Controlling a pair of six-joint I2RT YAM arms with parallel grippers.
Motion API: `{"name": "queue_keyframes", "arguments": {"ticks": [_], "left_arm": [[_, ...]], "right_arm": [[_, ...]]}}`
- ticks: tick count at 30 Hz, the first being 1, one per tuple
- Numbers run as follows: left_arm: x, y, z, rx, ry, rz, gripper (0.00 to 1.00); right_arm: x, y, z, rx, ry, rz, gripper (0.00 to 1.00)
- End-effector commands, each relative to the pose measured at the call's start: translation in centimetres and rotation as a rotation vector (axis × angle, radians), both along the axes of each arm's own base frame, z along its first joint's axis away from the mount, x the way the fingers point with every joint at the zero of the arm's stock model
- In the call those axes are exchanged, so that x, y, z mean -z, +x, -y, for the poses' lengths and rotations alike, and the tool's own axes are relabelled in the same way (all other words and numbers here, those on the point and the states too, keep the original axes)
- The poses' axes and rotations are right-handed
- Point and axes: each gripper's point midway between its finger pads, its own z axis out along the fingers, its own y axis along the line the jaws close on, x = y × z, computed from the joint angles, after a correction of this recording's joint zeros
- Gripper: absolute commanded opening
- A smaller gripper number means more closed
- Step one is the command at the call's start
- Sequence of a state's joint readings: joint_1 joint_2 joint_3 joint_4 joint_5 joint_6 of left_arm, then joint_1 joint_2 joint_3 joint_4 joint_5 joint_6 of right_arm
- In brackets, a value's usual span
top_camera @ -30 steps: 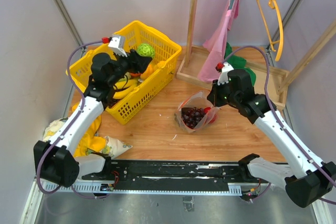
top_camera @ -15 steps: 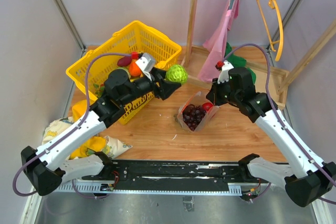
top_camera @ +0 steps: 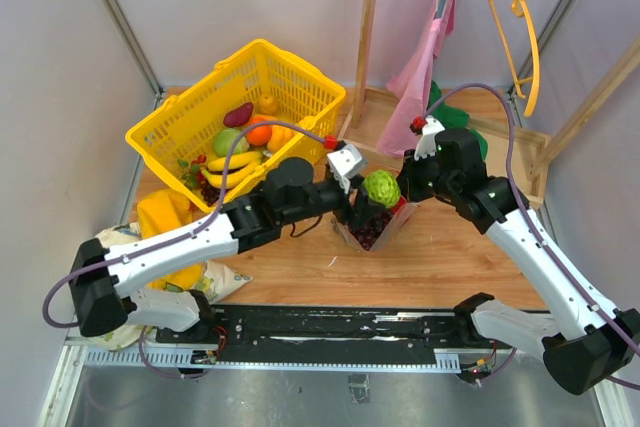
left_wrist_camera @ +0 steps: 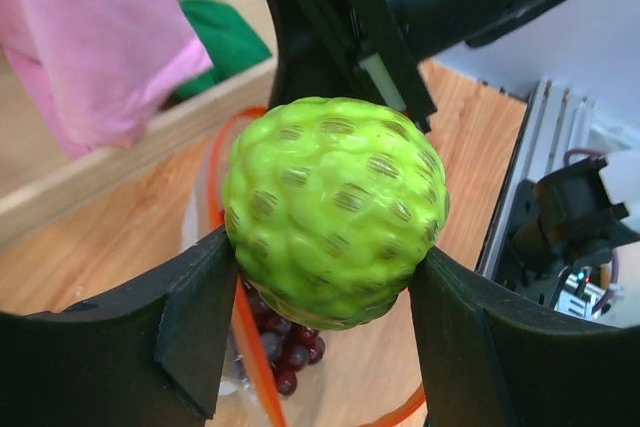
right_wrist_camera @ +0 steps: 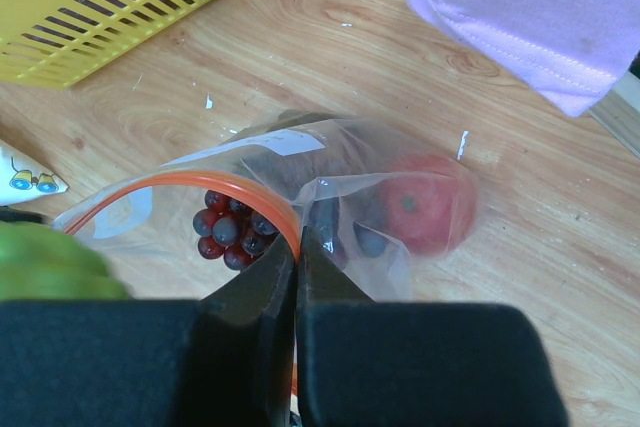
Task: Place the food in the zip-top bag and seal the zipper
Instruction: Place the fake fruit in the zipper food storage bag.
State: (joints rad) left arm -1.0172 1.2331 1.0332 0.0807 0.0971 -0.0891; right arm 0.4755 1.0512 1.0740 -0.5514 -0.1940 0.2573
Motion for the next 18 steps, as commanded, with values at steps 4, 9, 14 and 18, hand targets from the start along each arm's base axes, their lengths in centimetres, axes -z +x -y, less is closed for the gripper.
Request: {"name": "queue_keyframes", "arguments": {"ticks": [4,9,14,18], "left_arm": [[3.4,0.8,2.0,-0.095,0.141,-0.014,0.34],[5.5,2.1,1.9,-0.18,0.204,-0.052,0.38],[6.7,2.6,1.6,-0.227,0.231,-0.082,0.48],[6.9,1.9,2.6,-0.172,0.221,-0.1,0.61]], "right_arm": [[-1.8,0.0,0.1,-0.006,0.024,0.042,0.01],[-1.7,0.0,0.1,-0.009,0.024,0.039,0.01],[-1.6,-0.1,0.1,-0.012,0.025,0.037,0.01],[-1.6,0.0,0.0,-0.012,0.029,0.035,0.01]]}}
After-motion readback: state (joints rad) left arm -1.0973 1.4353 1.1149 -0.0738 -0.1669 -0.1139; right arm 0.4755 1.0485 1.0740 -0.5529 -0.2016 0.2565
